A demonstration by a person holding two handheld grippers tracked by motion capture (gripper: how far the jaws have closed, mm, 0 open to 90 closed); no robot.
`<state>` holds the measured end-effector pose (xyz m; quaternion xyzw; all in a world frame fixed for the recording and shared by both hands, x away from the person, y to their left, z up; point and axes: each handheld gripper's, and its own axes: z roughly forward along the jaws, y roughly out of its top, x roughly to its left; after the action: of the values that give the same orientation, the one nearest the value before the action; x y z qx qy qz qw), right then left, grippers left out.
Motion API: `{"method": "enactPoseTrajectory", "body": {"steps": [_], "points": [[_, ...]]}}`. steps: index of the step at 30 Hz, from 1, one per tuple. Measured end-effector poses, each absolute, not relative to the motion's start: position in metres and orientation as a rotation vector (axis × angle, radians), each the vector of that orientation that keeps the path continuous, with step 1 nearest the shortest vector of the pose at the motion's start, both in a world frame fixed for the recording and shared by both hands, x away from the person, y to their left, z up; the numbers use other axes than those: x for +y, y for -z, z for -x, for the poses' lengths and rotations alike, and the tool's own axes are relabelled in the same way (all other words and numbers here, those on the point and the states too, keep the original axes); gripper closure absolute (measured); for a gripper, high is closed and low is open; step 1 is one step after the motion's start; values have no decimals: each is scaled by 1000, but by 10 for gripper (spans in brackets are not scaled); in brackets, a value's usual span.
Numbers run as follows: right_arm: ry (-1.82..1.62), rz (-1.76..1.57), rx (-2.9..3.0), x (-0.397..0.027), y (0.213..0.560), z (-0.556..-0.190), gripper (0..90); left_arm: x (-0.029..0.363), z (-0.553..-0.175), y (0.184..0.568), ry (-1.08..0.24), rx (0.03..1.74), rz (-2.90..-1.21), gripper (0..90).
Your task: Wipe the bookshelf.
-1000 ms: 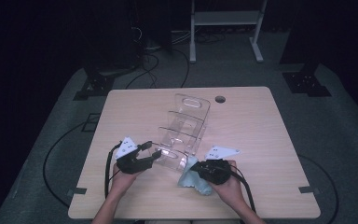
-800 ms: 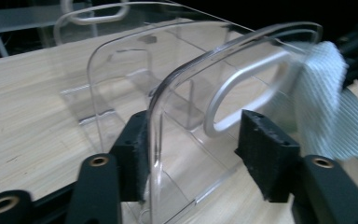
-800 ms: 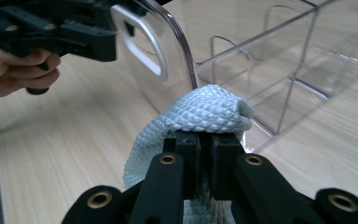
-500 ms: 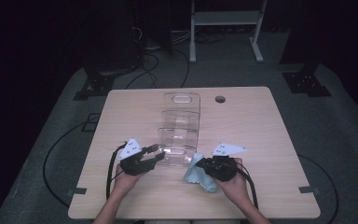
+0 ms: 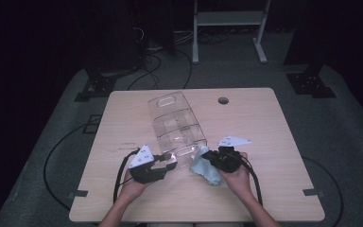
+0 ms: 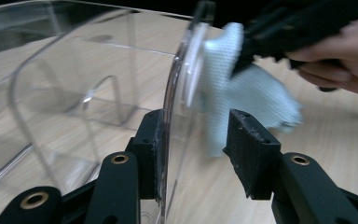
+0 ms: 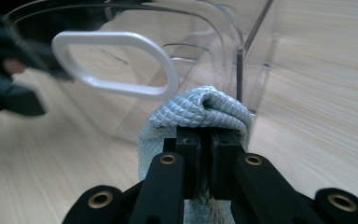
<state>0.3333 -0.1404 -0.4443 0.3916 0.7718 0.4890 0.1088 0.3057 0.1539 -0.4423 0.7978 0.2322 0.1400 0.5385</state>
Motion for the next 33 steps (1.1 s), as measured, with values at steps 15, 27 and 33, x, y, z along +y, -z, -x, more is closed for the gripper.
{"method": "enactPoseTrajectory", "body": {"steps": [15, 27, 33], "points": [[-1447, -1213, 2228, -155, 446, -338, 844, 124, -289, 442, -285, 446, -1945, 549], [-1478, -1234, 2209, -165, 446, -336, 844, 141, -289, 425, -257, 428, -1887, 430], [-1456, -1249, 2222, -168, 452, -336, 843, 154, -290, 414, -290, 443, -1859, 321]]}}
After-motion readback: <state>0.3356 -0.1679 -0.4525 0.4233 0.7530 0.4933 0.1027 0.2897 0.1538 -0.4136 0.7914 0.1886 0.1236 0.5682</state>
